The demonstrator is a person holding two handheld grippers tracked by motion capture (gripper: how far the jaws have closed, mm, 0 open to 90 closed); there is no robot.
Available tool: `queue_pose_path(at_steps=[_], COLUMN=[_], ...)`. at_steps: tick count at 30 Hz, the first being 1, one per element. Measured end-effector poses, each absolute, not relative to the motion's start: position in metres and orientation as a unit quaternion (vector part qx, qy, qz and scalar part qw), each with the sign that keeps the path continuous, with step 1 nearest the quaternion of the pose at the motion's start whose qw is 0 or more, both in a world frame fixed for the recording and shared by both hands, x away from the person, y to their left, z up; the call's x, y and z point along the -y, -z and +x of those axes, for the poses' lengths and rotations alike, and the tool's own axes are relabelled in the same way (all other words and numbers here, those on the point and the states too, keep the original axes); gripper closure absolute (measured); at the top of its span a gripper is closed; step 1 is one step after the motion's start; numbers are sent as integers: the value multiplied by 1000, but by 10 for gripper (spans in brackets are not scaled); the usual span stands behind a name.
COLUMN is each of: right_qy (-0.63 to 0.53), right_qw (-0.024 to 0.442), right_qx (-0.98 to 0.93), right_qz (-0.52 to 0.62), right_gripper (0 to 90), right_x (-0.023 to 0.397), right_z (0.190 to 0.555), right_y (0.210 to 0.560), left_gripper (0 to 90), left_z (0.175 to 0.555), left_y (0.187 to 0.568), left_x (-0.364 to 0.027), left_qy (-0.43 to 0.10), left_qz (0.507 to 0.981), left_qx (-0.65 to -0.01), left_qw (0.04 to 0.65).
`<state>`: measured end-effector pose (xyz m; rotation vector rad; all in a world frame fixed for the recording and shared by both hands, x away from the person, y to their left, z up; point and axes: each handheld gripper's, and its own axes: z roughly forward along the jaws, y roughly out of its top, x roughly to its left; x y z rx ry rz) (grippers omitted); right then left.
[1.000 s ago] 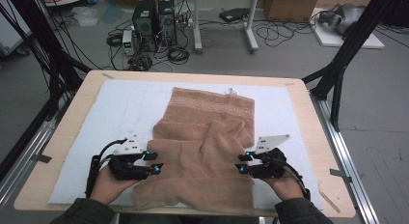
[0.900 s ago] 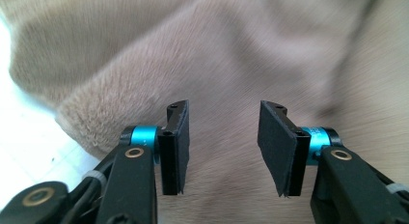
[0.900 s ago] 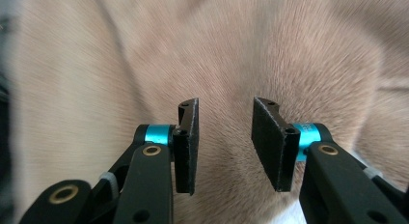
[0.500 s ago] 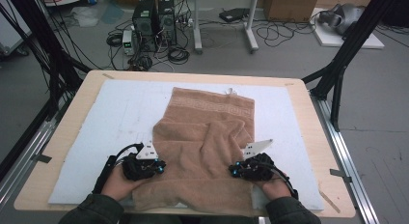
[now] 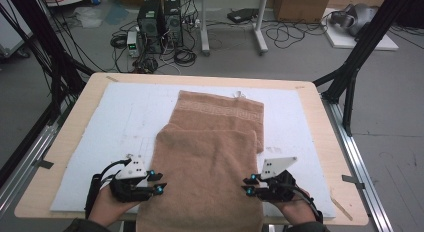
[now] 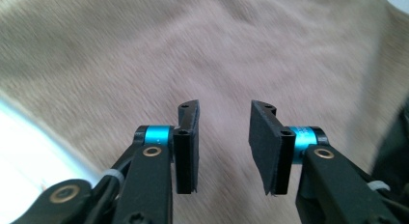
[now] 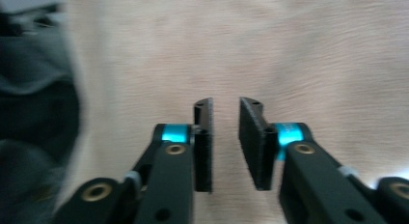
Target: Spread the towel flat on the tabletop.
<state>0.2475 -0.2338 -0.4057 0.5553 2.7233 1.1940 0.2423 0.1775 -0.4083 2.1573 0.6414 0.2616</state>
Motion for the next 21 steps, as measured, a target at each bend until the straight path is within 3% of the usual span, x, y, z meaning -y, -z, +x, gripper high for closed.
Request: queue_pose_path(at_steps=[6,9,11,12,13,21], right_qy=[-374,-365,-380,-385,-388,-392], right_qw=[71,52,46,36,37,28], right_qx=[-901,-904,-897,-895,-894,-901], right_qz=[207,218,222,224,222,184], right_gripper=[676,712,827,856,863,866], right_x=[233,233,235,236,236,234], right_z=[287,299,300,299,298,262], right_y=[421,436,442,442,442,426], left_gripper=[594,598,688,795,838,870], left_z=[281,292,291,289,288,248], left_y=[424,435,439,438,437,431], left_x=[-168,-167,-168,-169,-169,-187], left_qy=[-122,-111,-116,-115,-119,-117], left_qz=[862,874,875,874,877,874], left_qx=[-288,-295,-285,-284,-278,-265], left_qw=[398,369,375,376,373,390])
